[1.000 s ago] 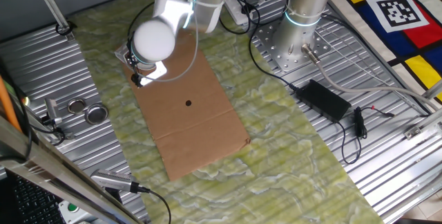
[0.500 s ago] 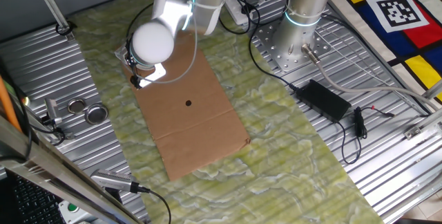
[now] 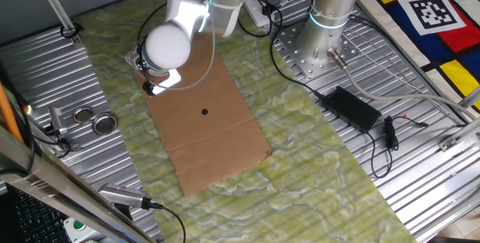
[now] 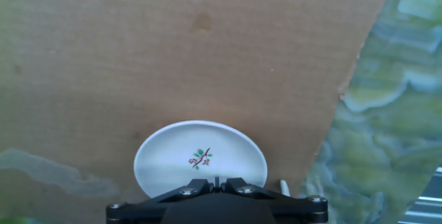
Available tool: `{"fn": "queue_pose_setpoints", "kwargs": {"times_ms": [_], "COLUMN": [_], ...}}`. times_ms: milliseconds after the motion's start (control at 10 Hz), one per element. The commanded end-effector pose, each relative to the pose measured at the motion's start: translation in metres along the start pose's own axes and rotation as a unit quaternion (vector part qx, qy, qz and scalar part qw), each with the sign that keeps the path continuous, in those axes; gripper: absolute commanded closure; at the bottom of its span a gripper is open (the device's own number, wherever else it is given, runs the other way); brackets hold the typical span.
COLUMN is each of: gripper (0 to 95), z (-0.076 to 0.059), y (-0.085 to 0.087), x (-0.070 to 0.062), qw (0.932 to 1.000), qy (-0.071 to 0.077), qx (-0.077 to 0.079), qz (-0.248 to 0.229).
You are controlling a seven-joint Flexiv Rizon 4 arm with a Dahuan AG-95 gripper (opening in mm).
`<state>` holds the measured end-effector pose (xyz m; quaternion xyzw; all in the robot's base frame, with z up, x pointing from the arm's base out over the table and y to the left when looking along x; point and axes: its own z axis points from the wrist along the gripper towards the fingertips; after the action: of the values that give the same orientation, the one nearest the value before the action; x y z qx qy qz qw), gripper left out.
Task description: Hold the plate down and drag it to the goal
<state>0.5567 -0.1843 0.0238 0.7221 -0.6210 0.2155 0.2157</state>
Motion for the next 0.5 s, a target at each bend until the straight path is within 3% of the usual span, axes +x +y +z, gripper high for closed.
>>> {"fn": "queue_pose_setpoints", "kwargs": {"times_ms": [100, 500], "gripper": [95.0, 95.0], "z": [0.0018, 0.0028], "y": [-0.0016, -0.0023], "x": [0.0015, 0.0029], "qw": [1.0, 1.0], "qy": [-0.001, 0.001], "qx": [0.001, 0.003], "qz": [-0.004, -0.005]}}
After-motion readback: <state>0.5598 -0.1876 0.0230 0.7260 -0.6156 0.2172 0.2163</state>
